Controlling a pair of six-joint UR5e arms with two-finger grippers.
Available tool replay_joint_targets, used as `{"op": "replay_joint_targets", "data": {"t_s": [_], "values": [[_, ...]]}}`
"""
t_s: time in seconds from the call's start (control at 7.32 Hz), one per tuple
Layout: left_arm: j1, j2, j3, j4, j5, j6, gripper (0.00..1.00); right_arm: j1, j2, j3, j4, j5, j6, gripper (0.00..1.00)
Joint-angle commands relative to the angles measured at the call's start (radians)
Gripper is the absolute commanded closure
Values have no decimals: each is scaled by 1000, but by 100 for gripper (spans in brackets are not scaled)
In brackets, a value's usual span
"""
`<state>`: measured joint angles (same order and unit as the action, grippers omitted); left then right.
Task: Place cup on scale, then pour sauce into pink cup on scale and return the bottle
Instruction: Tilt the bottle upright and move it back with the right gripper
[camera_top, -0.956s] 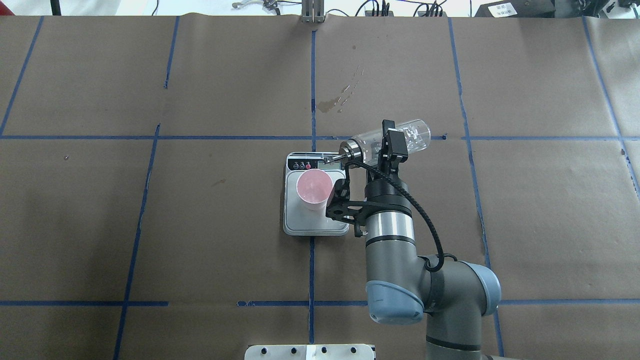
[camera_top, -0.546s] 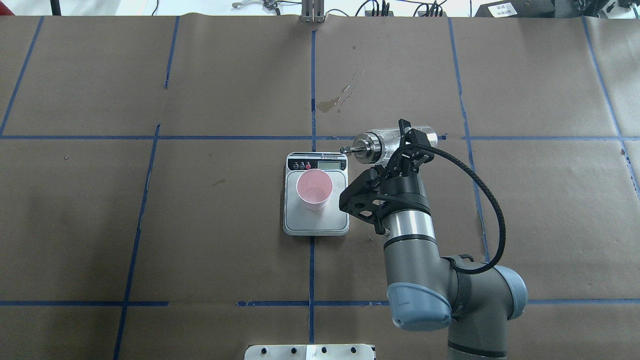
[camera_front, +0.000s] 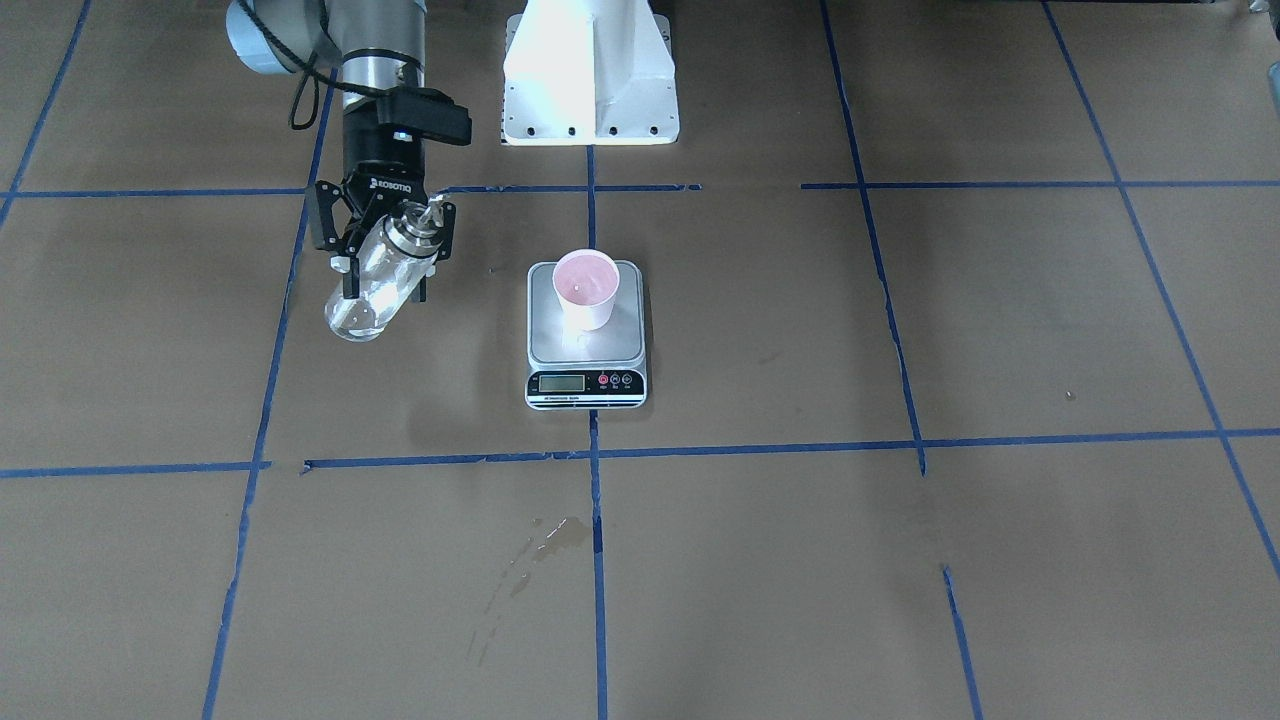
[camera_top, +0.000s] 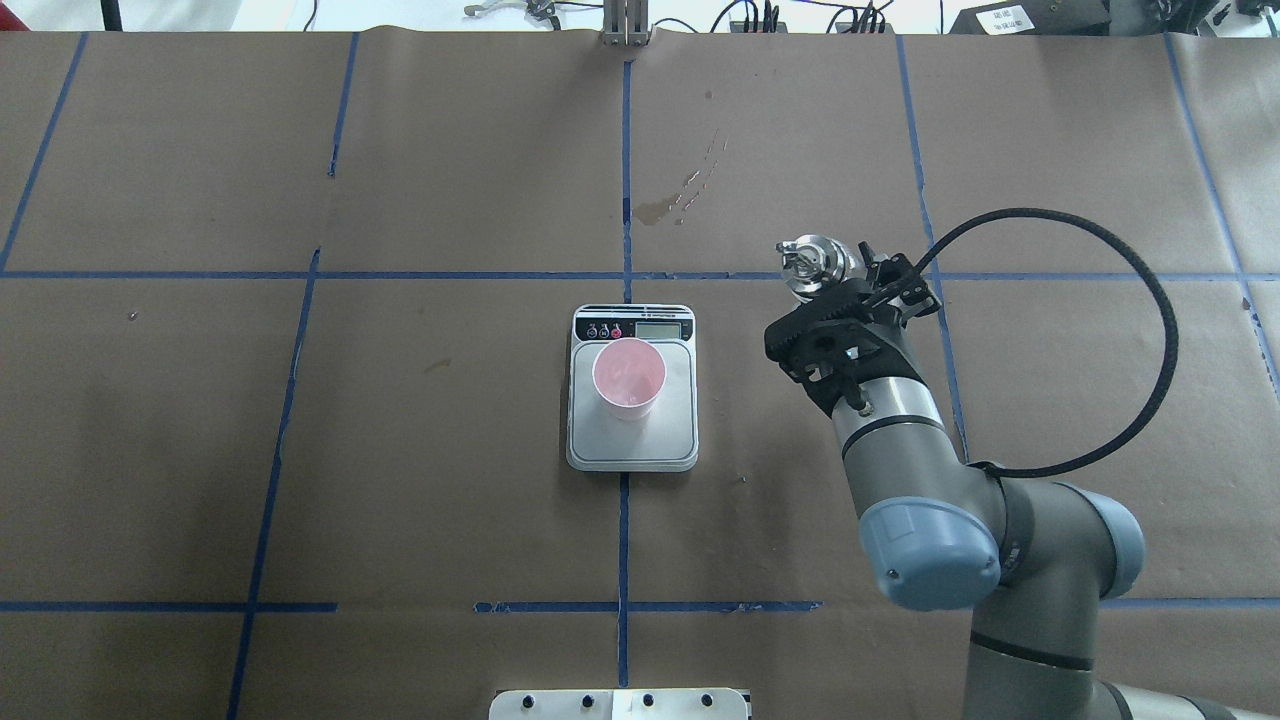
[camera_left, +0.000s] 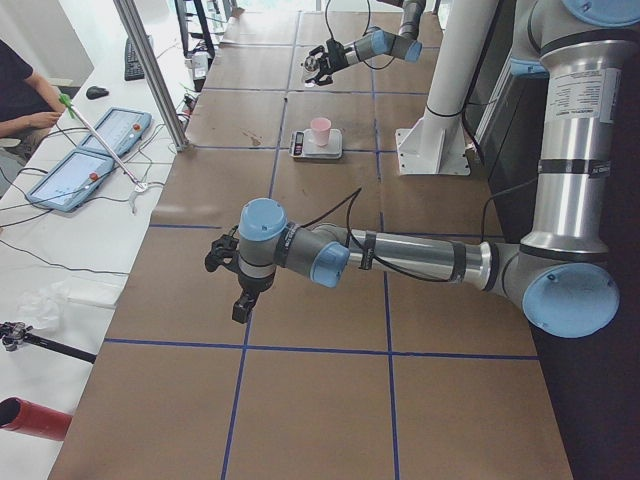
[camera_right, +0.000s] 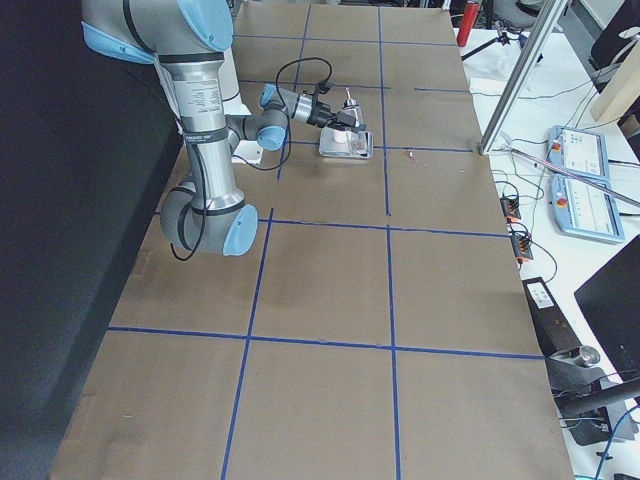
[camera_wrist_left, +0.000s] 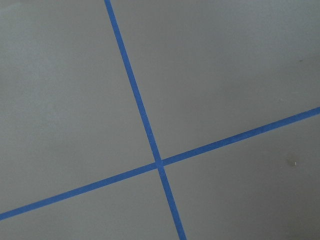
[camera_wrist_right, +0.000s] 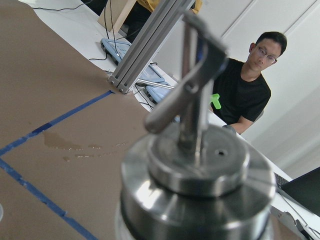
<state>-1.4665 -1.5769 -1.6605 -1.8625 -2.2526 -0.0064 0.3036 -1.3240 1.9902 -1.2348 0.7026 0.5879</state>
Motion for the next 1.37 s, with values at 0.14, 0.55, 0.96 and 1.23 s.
{"op": "replay_joint_targets", "data": {"t_s": [0.14, 0.55, 0.96, 1.23], "values": [[-2, 8, -30, 0, 1, -3, 0, 64, -44, 18, 2, 194, 258, 100], [-2, 8, -32, 0, 1, -3, 0, 95, -63, 22, 2, 283, 353, 100], [-3, 9, -56, 0, 2, -9, 0, 170, -188, 15, 190, 357, 480, 100], [-3, 9, -67, 0, 2, -40, 0, 170, -242, -80, 416, 345, 498, 100]]}}
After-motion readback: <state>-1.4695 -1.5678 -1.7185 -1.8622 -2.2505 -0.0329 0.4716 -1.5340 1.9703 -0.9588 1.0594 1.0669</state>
